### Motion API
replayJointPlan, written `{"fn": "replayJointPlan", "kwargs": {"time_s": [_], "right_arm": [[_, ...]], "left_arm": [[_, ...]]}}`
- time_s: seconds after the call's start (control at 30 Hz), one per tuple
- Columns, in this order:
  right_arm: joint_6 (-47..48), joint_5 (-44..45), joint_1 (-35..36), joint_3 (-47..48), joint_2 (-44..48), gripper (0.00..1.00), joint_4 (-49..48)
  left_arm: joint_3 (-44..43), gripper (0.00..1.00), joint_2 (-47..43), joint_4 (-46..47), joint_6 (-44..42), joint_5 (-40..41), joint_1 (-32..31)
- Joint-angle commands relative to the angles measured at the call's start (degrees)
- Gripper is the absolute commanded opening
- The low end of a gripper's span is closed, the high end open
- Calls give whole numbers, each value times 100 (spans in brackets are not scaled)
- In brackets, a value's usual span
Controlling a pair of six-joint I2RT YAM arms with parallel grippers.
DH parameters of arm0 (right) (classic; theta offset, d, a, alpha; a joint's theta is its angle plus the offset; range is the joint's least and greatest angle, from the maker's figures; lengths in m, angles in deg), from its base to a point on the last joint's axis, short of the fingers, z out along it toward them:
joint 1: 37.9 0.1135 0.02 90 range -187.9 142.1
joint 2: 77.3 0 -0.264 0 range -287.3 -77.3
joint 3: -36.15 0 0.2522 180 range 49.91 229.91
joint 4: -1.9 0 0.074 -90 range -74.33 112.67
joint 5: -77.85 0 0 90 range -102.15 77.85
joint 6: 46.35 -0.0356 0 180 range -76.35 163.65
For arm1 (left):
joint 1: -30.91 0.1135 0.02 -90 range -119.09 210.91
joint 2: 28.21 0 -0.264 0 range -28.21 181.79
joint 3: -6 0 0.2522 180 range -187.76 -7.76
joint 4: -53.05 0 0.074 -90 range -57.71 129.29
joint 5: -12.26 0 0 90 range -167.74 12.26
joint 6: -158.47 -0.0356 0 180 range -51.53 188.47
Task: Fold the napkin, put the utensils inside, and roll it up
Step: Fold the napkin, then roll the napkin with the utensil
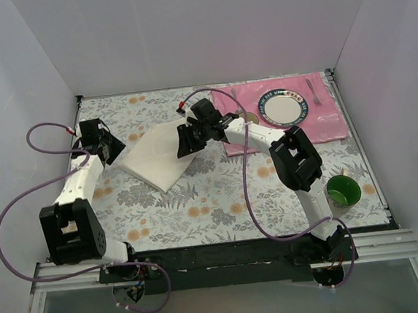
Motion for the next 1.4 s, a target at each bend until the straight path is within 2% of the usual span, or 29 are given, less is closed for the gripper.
{"fn": "replayJointPlan", "kwargs": {"time_s": [0.0,0.17,0.4,0.67,0.87,1.0,1.03,1.17,1.2,1.23,1.37], "right_arm": [[-243,-229,81,362,-319,43,-472],[-270,-317,89,548,-653,42,-674],[161,-133,-16,530,-785,41,-622],[687,148,-315,512,-759,44,53],[1286,693,-341,1294,-883,47,890],[1532,1229,-306,1672,-575,54,1319],[1558,1439,-263,1716,-426,55,1373],[1786,1958,88,1620,-83,66,1417],[1900,2081,333,1629,-56,73,1417],[2128,2300,475,1681,-64,75,1470],[2822,3206,1301,2006,-187,77,1646]], "left_arm": [[716,31,-576,464,543,-1588,-53],[743,20,29,666,544,-1896,-44],[831,19,373,790,474,-1528,44],[691,22,680,553,386,-869,97],[445,24,804,438,280,-772,132],[357,34,462,395,263,-745,123],[339,42,217,334,297,-754,123],[41,58,-258,-44,350,-824,123],[-64,60,-294,-210,481,-772,123],[-257,61,-312,-603,578,-702,132],[-233,63,-523,-1064,1035,-560,281]]}}
